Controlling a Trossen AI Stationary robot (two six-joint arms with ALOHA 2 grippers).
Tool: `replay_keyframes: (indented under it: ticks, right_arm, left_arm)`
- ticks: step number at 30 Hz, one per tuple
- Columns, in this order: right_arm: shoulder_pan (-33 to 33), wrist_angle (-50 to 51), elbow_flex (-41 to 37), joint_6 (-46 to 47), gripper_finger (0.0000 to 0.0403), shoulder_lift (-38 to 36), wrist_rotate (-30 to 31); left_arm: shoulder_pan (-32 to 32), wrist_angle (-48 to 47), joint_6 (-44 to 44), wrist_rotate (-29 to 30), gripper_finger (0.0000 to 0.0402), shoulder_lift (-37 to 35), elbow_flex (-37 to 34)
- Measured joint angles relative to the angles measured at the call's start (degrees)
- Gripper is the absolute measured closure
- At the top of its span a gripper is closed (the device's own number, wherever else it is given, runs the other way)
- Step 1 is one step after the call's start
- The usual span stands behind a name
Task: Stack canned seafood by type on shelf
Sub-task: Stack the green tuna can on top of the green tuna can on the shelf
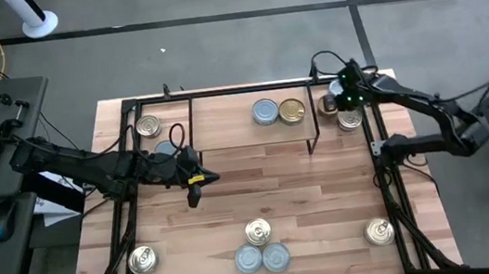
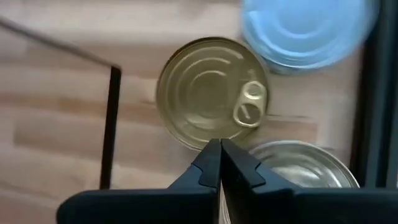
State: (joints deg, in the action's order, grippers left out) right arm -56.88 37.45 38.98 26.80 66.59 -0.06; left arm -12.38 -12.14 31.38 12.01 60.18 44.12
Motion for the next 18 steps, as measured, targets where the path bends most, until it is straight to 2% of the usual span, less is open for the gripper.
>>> replay_keyframes:
  ticks: [8,18]
  right_arm:
    - [1.66,0.75,2.60,-18.73,0.0403,7.00,-1.07]
    - [1.90,-1.02,2.43,-35.82,0.0403,9.86,0.21]
  left_arm:
    - [0.00,-0.04,-0.04,0.09,0.0401,0.00,0.00]
    - [0.00,-0.04,0.07,0.55,0.0401,0.00,0.00]
